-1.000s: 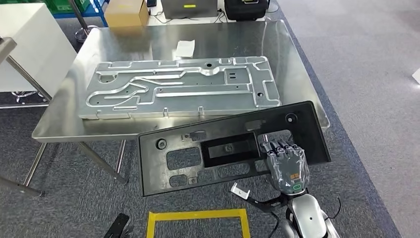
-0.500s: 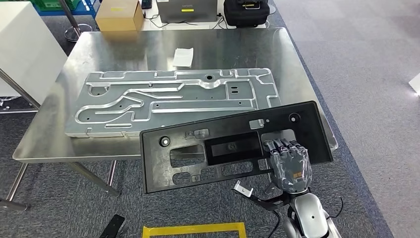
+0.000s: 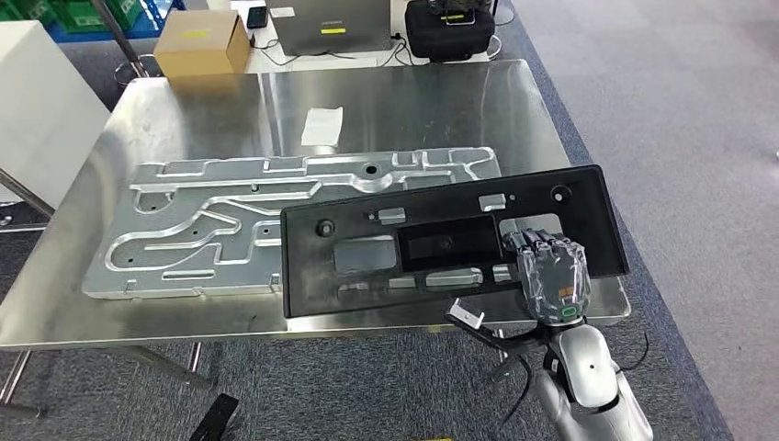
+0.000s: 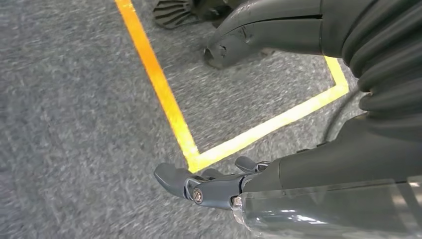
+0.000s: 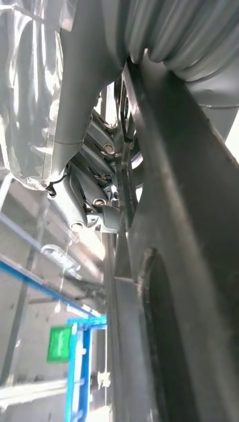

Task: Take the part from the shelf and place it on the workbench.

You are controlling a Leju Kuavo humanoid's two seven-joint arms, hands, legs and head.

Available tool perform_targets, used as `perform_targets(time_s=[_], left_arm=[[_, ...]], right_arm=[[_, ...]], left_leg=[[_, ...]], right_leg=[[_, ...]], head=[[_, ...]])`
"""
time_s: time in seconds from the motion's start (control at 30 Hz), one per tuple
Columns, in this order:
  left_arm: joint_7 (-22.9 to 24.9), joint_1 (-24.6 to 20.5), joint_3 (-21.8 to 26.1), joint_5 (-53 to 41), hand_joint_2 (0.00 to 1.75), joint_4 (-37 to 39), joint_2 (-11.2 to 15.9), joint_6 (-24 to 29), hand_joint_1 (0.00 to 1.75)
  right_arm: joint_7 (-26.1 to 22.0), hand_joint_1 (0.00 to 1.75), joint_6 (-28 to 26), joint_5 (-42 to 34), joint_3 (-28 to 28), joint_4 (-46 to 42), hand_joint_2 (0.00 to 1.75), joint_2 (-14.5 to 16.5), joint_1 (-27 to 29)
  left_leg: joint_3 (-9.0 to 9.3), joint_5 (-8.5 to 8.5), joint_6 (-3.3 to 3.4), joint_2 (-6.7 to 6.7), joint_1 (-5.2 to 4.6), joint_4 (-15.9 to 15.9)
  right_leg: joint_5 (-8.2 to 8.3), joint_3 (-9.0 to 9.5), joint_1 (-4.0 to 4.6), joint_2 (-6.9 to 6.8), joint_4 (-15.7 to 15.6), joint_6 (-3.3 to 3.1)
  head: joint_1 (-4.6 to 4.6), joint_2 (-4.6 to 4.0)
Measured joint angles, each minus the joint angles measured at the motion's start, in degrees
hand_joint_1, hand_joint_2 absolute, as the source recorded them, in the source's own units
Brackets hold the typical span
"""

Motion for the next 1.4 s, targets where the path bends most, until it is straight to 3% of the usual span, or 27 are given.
perform_targets(time_s=[0.07,0.1,0.13,0.2,0.27,0.37,0.43,0.47,0.53,0.57,0.6,0.63,0.67,0.73,0.8,0.9,0.97,1.07,1.1,1.13,1.17,1.27,1.33,1.4], left_arm=[[0.1,-0.2,-0.3,0.1,1.75,0.0,0.0,0.0,0.00],[0.1,-0.2,-0.5,0.2,1.75,0.0,0.0,-0.1,0.00],[0.1,-0.2,-0.5,0.3,1.75,0.0,0.0,-0.1,0.00],[0.1,-0.2,-0.6,0.5,1.75,0.0,0.0,-0.3,0.00],[-0.1,-0.2,-0.6,0.8,1.75,0.0,0.0,-0.6,0.00],[-0.8,-0.1,-0.6,1.6,1.75,0.0,0.0,-0.9,0.00],[-0.9,-0.1,-0.6,2.0,1.75,0.0,-0.1,-0.8,0.00],[-0.9,-0.2,-0.6,2.1,1.75,0.0,-0.1,-0.7,0.00],[-0.7,-0.2,-0.6,2.3,1.75,0.0,-0.1,-0.6,0.00],[-0.6,-0.2,-0.6,2.3,1.75,0.0,-0.1,-0.5,0.00],[-0.5,-0.2,-0.6,2.4,1.75,0.0,-0.1,-0.4,0.00],[-0.4,-0.2,-0.6,2.4,1.75,0.0,-0.1,-0.3,0.00],[-0.4,-0.2,-0.6,2.4,1.75,0.0,-0.1,-0.2,0.00],[-0.4,-0.1,-0.7,2.4,1.75,0.0,-0.1,-0.1,0.00],[-0.4,-0.2,-0.9,2.5,1.75,0.0,-0.2,-0.1,0.00],[-0.4,-0.2,-1.1,2.5,1.75,0.0,-0.1,-0.1,0.00],[-0.3,-0.1,-1.2,2.5,1.75,0.0,-0.1,-0.1,0.00],[-0.1,0.0,-1.4,2.7,1.75,0.0,0.0,-0.1,0.00],[0.0,0.1,-1.5,2.8,1.75,0.0,0.1,-0.1,0.00],[0.1,0.2,-1.6,2.8,1.75,0.0,0.1,-0.1,0.00],[0.2,0.3,-1.7,2.9,1.75,0.0,0.1,-0.2,0.00],[0.4,0.4,-1.9,3.0,1.75,0.0,0.2,-0.2,0.00],[0.5,0.6,-1.9,3.0,1.75,0.0,0.2,-0.2,0.00],[0.7,0.7,-2.0,3.0,1.75,0.0,0.3,-0.3,0.00]], right_arm=[[-0.6,1.75,1.2,-3.2,0.0,1.6,1.75,0.7,-2.0],[-0.8,1.75,1.8,-5.5,0.0,2.2,1.75,1.2,-2.7],[-1.1,1.75,2.3,-8.3,0.0,2.7,1.75,1.9,-3.2],[-1.7,1.75,3.1,-14.8,0.1,3.1,1.75,3.5,-4.0],[-2.3,1.75,4.1,-21.4,0.3,2.9,1.75,5.1,-4.8],[-2.8,1.75,6.5,-29.7,1.2,2.0,1.75,6.7,-5.4],[-3.2,1.75,7.9,-34.1,1.8,1.3,1.75,7.3,-5.5],[-3.3,1.75,8.2,-35.5,1.9,1.1,1.75,7.4,-5.6],[-3.7,1.75,9.1,-38.0,2.2,0.8,1.75,7.6,-5.8],[-4.1,1.75,9.9,-40.2,2.2,0.8,1.75,7.6,-5.8],[-4.7,1.75,11.2,-43.2,2.2,0.8,1.75,7.6,-5.7],[-5.4,1.75,12.8,-46.5,2.3,0.8,1.75,7.6,-5.6],[-6.1,1.75,14.3,-49.6,2.4,0.8,1.75,7.6,-5.6],[-7.0,1.75,16.7,-53.0,2.6,0.8,1.75,7.6,-5.8],[-6.8,1.75,17.6,-52.6,2.8,0.9,1.75,7.5,-6.3],[-5.5,1.75,18.3,-49.8,3.2,1.3,1.75,7.2,-7.4],[-4.9,1.75,18.5,-48.7,3.5,1.7,1.75,7.2,-7.9],[-4.2,1.75,18.6,-47.5,3.7,2.3,1.75,7.1,-8.2],[-4.0,1.75,18.6,-47.1,3.7,2.6,1.75,7.0,-8.2],[-3.7,1.75,18.7,-46.6,3.7,2.8,1.75,7.0,-8.3],[-3.5,1.75,18.6,-46.1,3.7,3.1,1.75,7.0,-8.3],[-2.5,1.75,18.5,-45.0,3.7,3.6,1.75,7.0,-8.5],[-1.8,1.75,18.5,-44.3,3.7,3.9,1.75,7.0,-8.9],[-0.8,1.75,18.5,-42.7,3.7,4.5,1.75,6.9,-9.5]], left_leg=[[-4.59,-3.17,-0.43,0.15,0.08,5.6],[-6.05,-3.81,-0.53,0.22,0.10,6.4],[-6.65,-2.95,-0.55,0.28,0.11,5.5],[-5.62,2.88,-0.35,0.40,0.12,-1.0],[-4.40,7.08,0.10,0.51,-0.09,-6.9],[-4.38,8.32,1.19,0.45,-0.38,-8.5],[-4.36,9.01,1.94,0.47,-0.09,-9.0],[-4.36,9.28,2.30,0.50,0.07,-9.3],[-4.56,9.48,2.71,0.51,0.07,-9.4],[-4.74,9.47,2.83,0.50,0.03,-9.4],[-4.92,9.44,2.91,0.49,-0.01,-9.3],[-5.08,9.41,2.95,0.47,-0.03,-9.2],[-5.20,9.44,2.92,0.45,-0.05,-9.2],[-5.36,9.53,2.72,0.33,-0.12,-9.0],[-5.49,9.77,2.16,0.08,-0.17,-8.9],[-5.65,10.22,1.04,-0.26,-0.22,-9.1],[-6.56,8.77,0.48,-0.16,-0.19,-7.2],[-10.86,3.29,-0.35,0.16,0.15,3.1],[-11.97,2.44,-0.60,0.24,0.26,6.0],[-12.19,2.75,-0.80,0.35,0.39,6.7],[-11.32,4.08,-0.94,0.56,0.54,5.3],[-5.51,8.50,-0.93,1.38,0.70,-5.3],[-4.03,8.43,-0.29,1.47,0.39,-8.1],[-4.13,8.24,0.58,1.35,0.35,-8.5]], right_leg=[[-0.64,0.54,0.04,0.04,0.0,-0.20],[-0.99,0.91,0.07,0.06,0.0,-0.20],[-1.37,1.36,0.08,0.07,0.0,-0.16],[-2.10,2.37,0.09,0.05,0.1,0.01],[-2.48,2.88,0.15,0.02,0.2,0.37],[-2.53,2.65,0.34,0.00,0.2,1.23],[-3.72,2.35,0.39,-0.04,1.0,1.82],[-5.26,1.70,0.41,-0.05,2.8,2.05],[-9.55,-0.85,0.28,-0.08,9.4,2.35],[-11.10,-2.22,0.23,-0.07,12.9,2.45],[-11.64,-3.03,0.19,-0.08,15.1,2.51],[-11.05,-2.87,0.16,-0.08,15.3,2.50],[-9.60,-1.63,0.15,-0.09,13.4,2.39],[-6.59,2.99,0.25,0.10,5.7,1.86],[-5.47,5.99,0.52,0.42,0.4,1.50],[-5.14,6.26,0.55,0.12,-1.1,1.02],[-4.67,6.35,0.19,-0.58,-1.7,0.37],[-4.58,6.36,0.16,-1.81,-1.8,-0.06],[-4.61,6.37,0.16,-2.20,-1.8,-0.08],[-4.67,6.39,0.14,-2.56,-1.7,-0.03],[-4.77,6.45,0.10,-2.87,-1.6,0.08],[-5.41,6.52,0.09,-3.47,-1.2,0.90],[-5.64,6.43,0.27,-3.68,-0.9,1.48],[-5.81,6.42,0.29,-3.75,-0.7,2.04]], head=[[-0.09,0.00],[-0.09,0.00],[-0.10,0.00],[-0.11,-0.01],[-0.14,-0.01],[-0.27,0.00],[-0.23,0.00],[-0.14,0.00],[0.02,0.00],[0.04,0.00],[0.05,0.00],[0.05,0.00],[0.06,0.00],[0.05,0.00],[0.08,0.00],[0.31,0.00],[0.05,0.00],[-0.37,0.00],[-0.42,0.00],[-0.45,0.00],[-0.49,0.00],[-0.51,-0.01],[-0.56,0.00],[-0.59,0.00]])
